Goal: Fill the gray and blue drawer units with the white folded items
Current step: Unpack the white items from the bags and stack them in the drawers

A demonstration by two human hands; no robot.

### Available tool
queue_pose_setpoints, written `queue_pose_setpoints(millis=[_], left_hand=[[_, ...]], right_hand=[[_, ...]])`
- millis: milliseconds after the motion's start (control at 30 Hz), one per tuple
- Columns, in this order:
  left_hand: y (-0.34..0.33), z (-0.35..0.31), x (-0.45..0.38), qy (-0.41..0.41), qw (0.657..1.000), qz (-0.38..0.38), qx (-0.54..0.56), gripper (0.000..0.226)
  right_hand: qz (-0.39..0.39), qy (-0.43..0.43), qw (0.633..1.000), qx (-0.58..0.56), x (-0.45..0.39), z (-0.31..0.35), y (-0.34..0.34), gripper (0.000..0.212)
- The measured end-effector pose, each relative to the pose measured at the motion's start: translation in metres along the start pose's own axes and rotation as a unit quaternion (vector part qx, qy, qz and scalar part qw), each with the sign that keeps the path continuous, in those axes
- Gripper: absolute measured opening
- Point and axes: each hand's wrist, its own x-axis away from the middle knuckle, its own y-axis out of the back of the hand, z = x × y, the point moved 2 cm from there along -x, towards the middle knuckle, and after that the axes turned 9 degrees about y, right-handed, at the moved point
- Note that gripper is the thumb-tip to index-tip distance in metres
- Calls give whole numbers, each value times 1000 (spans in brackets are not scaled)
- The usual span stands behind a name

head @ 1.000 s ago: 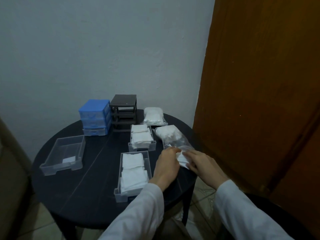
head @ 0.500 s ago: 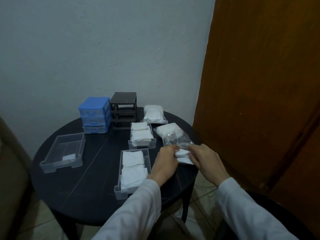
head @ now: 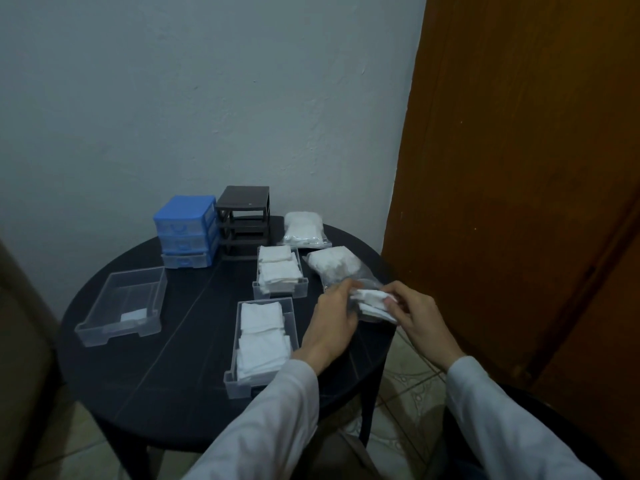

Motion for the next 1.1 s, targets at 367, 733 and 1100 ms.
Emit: queue_pose_setpoints(millis=[367,733,1100], left_hand=[[-2,0,-1,57,994,-74,52,36],[25,-49,17,45,963,-93,251,10],[65,-48,18,-1,935,-158,317,10]], right_hand=[[-52,-21,997,-54,1,3,6,12],[-143,14,985,-94,-17,47,18,11],[-150,71,977,-133,-38,92,9,26]])
